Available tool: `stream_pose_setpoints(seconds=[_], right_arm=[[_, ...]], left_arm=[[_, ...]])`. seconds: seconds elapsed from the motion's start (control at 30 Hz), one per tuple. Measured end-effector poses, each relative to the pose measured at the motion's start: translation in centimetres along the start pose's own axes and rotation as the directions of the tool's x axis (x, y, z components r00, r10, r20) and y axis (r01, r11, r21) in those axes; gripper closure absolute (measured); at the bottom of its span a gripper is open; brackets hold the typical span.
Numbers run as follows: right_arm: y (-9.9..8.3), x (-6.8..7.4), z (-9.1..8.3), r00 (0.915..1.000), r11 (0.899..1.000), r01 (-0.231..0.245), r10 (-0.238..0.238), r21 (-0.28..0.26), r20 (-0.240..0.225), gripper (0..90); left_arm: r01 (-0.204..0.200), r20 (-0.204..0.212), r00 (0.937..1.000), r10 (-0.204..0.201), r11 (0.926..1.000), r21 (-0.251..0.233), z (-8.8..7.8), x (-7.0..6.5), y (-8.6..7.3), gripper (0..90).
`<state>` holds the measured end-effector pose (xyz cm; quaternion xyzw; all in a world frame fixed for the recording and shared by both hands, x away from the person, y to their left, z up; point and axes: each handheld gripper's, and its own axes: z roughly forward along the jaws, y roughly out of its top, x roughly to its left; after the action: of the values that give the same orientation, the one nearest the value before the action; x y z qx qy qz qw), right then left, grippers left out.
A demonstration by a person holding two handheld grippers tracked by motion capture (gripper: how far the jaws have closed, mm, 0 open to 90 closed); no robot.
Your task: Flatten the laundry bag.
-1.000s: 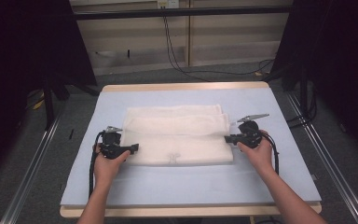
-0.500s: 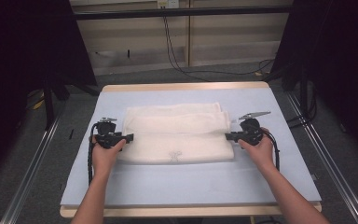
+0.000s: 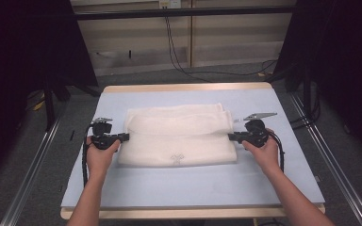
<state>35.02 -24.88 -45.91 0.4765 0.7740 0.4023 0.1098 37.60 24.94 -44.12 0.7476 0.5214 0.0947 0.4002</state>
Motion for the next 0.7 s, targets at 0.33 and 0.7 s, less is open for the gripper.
stream_pose_setpoints(seconds=[0.33, 0.7], right_arm=[[-1.2, 0.7, -2.0, 0.9994, 0.998, 0.002, -0.004, -0.059, -0.034, 81.5], [-3.3, 1.5, -4.0, 0.9957, 0.998, 0.051, -0.054, -0.040, -0.075, 81.7]], left_arm=[[-0.031, 0.044, 0.9985, 0.032, 0.9993, -0.023, -2.6, -0.8, -2.1, 83.7], [-0.047, 0.077, 0.9959, 0.047, 0.9989, -0.008, -4.1, -1.8, -4.6, 84.0]])
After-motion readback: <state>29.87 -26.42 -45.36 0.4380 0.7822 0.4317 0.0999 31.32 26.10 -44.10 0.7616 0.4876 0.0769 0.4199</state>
